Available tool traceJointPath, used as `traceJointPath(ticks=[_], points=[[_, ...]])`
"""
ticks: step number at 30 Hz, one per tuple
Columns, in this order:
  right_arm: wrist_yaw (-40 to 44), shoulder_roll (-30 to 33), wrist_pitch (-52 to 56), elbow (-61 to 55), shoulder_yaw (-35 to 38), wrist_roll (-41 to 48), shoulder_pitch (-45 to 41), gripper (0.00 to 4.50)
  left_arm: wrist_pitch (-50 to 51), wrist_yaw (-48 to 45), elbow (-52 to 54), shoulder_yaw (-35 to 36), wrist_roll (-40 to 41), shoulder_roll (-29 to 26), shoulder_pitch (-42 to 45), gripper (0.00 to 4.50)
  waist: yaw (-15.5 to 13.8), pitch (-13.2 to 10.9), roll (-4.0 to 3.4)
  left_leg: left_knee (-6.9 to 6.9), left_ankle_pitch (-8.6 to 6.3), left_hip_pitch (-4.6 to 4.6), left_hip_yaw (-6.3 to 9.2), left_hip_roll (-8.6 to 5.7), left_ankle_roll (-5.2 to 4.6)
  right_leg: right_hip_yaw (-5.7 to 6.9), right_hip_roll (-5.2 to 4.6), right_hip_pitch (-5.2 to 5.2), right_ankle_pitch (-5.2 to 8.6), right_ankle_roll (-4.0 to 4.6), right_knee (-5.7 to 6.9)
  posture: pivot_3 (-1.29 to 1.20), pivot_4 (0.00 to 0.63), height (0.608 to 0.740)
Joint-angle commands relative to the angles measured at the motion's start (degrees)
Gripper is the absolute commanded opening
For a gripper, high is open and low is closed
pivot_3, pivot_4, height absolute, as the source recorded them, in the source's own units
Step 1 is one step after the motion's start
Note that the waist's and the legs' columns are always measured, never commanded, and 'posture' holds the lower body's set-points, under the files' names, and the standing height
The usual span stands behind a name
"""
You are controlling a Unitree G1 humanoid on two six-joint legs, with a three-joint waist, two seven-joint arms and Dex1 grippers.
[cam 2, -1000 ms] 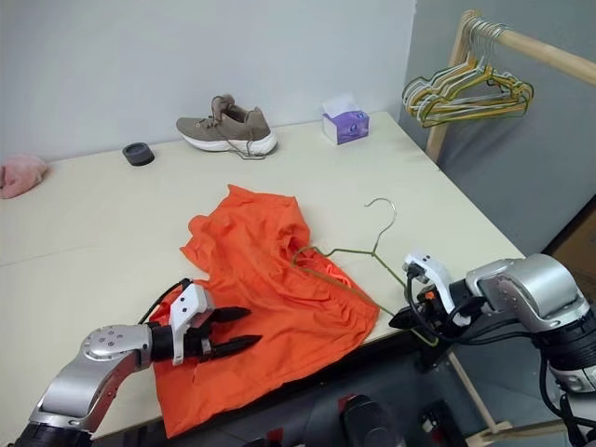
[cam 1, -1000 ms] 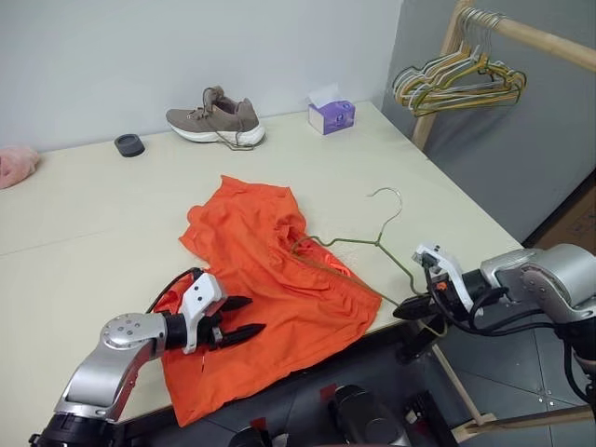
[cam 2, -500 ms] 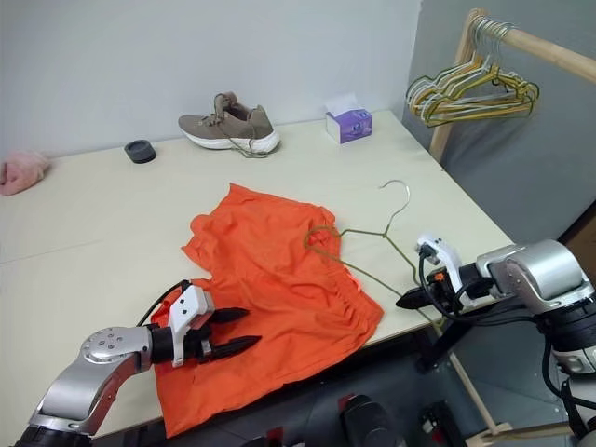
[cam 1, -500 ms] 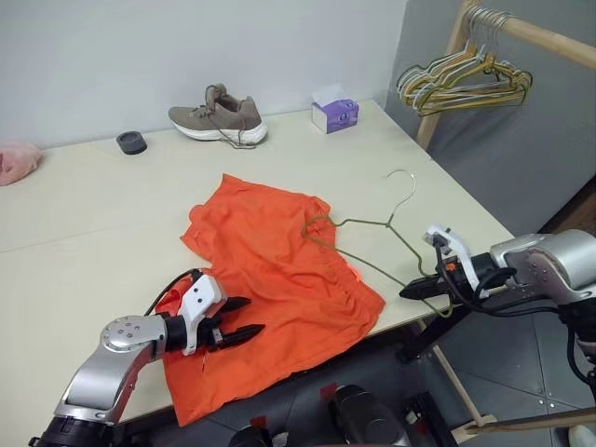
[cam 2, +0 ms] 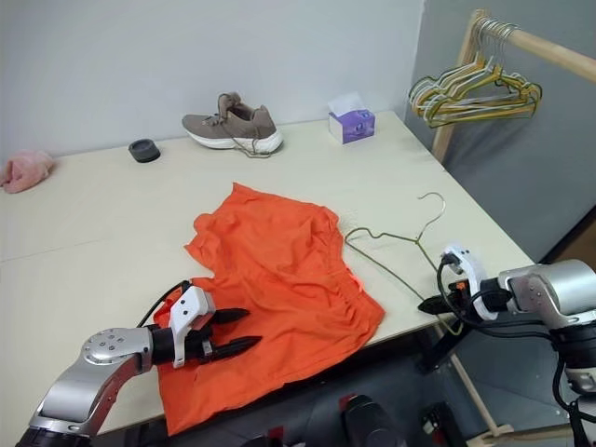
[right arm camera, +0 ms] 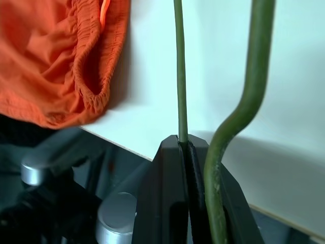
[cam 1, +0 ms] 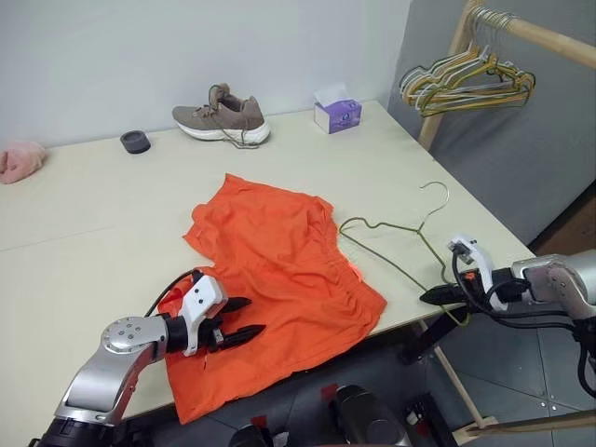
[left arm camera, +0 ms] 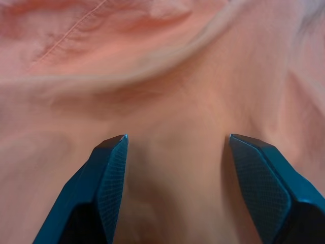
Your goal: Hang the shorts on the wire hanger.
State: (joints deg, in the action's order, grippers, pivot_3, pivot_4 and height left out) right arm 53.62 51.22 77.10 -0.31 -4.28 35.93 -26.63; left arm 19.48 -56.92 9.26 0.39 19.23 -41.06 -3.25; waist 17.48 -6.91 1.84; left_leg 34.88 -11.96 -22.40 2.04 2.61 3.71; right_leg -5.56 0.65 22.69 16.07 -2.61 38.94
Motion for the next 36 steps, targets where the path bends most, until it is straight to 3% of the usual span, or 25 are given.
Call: traceJointPath(ticks=[1, 12, 23, 30, 36], points=[[-2.1, -0.6, 3.2, -2.5, 4.3, 2.0, 1.3, 0.00, 0.1, 0.3, 2.6, 0.8, 1.0, 0.1, 0.3, 3.35, -0.1, 0.0, 0.00, 0.00, 0.00, 0.00, 0.00, 0.00, 0.00, 0.00, 0.00, 0.00, 0.00, 0.00, 0.00, -0.22, 0.066, 0.740], [-5.6, -4.0, 8.9, -6.6, 4.0, 4.6, 2.0, 0.00, 0.9, 0.6, 3.4, 0.6, 1.0, 0.5, 0.7, 3.35, 0.0, 0.0, -0.01, 0.00, 0.00, 0.01, -0.02, 0.00, 0.00, -0.02, 0.00, 0.00, 0.00, 0.00, 0.00, -0.22, 0.071, 0.740], [-1.4, -2.2, 9.4, -8.6, 3.0, 8.5, -1.5, 0.00, -0.2, 0.4, 1.0, 0.3, 0.0, 1.4, 1.5, 3.35, -0.2, 0.0, -0.01, 0.00, 0.00, -0.05, -0.01, 0.00, 0.00, 0.00, 0.00, 0.01, 0.00, 0.00, -0.01, -0.22, 0.066, 0.740], [-1.3, -1.7, 6.8, -8.3, -1.1, 7.0, -1.2, 0.00, -1.6, 0.0, -0.2, 0.2, -0.4, 1.4, 1.4, 3.35, -0.1, 0.0, -0.01, 0.01, 0.00, -0.06, -0.01, 0.00, 0.00, -0.01, 0.00, 0.05, -0.01, -0.02, -0.01, -0.22, 0.067, 0.740], [1.0, -2.5, 1.7, -2.9, -8.3, 3.2, -5.9, 0.00, -2.8, -0.2, 0.3, 0.8, -0.3, 1.0, 0.0, 3.35, 0.0, 0.0, -0.02, 0.02, 0.00, -0.06, -0.02, 0.00, 0.00, -0.01, 0.00, 0.06, -0.02, -0.04, 0.00, -0.20, 0.060, 0.740]])
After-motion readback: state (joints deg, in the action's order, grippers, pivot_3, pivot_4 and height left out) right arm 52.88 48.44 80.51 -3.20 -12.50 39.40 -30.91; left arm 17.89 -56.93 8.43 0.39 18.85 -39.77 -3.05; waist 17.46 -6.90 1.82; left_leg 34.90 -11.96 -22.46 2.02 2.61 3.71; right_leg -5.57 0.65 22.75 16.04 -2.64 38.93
